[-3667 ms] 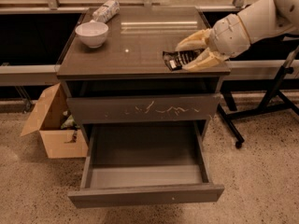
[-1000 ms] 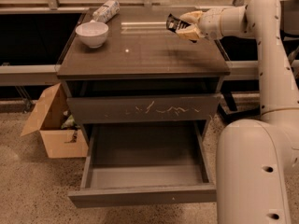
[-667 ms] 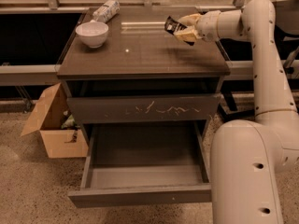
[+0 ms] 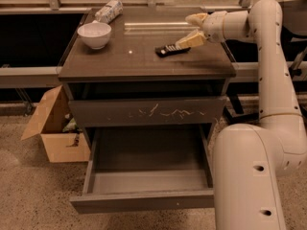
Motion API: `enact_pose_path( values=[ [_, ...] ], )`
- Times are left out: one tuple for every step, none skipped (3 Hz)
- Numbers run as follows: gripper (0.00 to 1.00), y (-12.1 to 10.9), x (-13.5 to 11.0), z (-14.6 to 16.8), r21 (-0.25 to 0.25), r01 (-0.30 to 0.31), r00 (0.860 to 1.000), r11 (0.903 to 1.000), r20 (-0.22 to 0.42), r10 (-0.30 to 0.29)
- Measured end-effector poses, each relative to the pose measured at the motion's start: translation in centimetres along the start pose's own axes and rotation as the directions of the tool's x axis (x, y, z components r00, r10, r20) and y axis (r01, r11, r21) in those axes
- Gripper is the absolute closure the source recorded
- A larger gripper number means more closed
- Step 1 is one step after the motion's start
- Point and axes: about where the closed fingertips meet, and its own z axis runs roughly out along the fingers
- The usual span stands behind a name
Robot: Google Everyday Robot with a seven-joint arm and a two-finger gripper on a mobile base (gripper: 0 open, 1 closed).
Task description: Pick rxbar chocolate from middle drawer and place on counter
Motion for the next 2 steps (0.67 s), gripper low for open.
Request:
enact_pose_path(
  values=[
    [0.00, -1.3, -2.3, -2.6, 0.044, 0.043, 0.999, 0.9981, 0.028, -0.044],
    [0.00, -2.6, -5.4, -5.9, 0.097, 0.109, 0.991, 0.9893, 0.071, -0.116]
  ],
)
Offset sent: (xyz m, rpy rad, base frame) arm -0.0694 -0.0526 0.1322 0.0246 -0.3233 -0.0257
